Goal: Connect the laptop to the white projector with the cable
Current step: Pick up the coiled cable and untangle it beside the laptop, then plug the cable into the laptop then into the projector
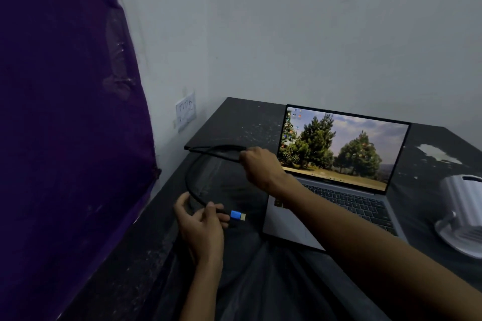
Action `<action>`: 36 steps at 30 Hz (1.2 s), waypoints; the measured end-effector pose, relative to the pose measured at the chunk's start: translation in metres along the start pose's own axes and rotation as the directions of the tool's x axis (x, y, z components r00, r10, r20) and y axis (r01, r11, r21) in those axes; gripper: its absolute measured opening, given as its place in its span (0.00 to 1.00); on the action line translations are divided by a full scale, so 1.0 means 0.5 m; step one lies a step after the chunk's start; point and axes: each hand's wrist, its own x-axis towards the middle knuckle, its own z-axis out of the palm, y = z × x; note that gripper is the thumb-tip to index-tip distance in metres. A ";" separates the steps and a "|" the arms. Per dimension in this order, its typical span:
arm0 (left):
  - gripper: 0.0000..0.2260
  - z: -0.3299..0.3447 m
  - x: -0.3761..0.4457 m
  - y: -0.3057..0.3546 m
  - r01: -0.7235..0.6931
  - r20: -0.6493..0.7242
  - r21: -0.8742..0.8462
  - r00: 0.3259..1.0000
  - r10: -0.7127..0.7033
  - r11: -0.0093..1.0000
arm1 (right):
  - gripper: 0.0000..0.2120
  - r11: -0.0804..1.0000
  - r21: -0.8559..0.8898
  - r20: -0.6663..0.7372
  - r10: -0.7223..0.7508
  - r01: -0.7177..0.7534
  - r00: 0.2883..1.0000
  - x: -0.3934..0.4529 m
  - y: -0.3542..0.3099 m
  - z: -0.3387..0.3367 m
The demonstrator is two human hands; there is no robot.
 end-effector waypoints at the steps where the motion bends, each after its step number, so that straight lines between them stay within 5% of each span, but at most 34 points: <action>1: 0.19 0.002 -0.001 -0.002 -0.035 0.016 0.040 0.999 0.034 0.999 | 0.07 0.998 0.015 -0.001 0.057 -0.057 0.998 0.006 0.018 0.004; 5: 0.09 0.005 0.003 -0.007 -0.106 0.143 0.231 0.987 0.074 0.967 | 0.13 0.987 0.092 0.168 0.113 -0.130 0.979 0.006 0.072 0.028; 9: 0.11 0.001 -0.006 -0.004 -0.191 0.247 0.436 0.965 0.087 0.879 | 0.22 0.967 0.205 0.279 0.090 -0.151 0.956 -0.041 0.086 0.037; 18: 0.05 0.044 -0.011 0.011 -0.522 0.467 0.739 0.853 0.234 0.426 | 0.26 0.879 0.345 0.000 0.352 -0.330 0.936 -0.293 0.113 0.017; 25: 0.04 0.089 0.022 0.006 -0.688 0.656 0.715 0.722 0.219 0.127 | 0.26 0.705 0.228 -0.088 0.702 -0.672 0.707 -0.464 0.220 0.014; 28: 0.11 0.110 0.044 -0.001 -0.735 0.719 0.677 0.673 0.172 0.041 | 0.29 0.602 0.213 -0.043 0.793 -0.770 0.608 -0.508 0.254 0.015; 31: 0.19 0.143 0.066 -0.008 -0.770 0.767 0.637 0.631 0.114 -0.022 | 0.29 0.565 0.250 -0.048 0.818 -0.786 0.573 -0.520 0.259 0.016; 36: 0.13 0.204 0.080 -0.022 -0.799 0.800 0.600 0.597 0.060 -0.044 | 0.28 0.565 0.239 -0.063 0.820 -0.789 0.568 -0.515 0.254 0.024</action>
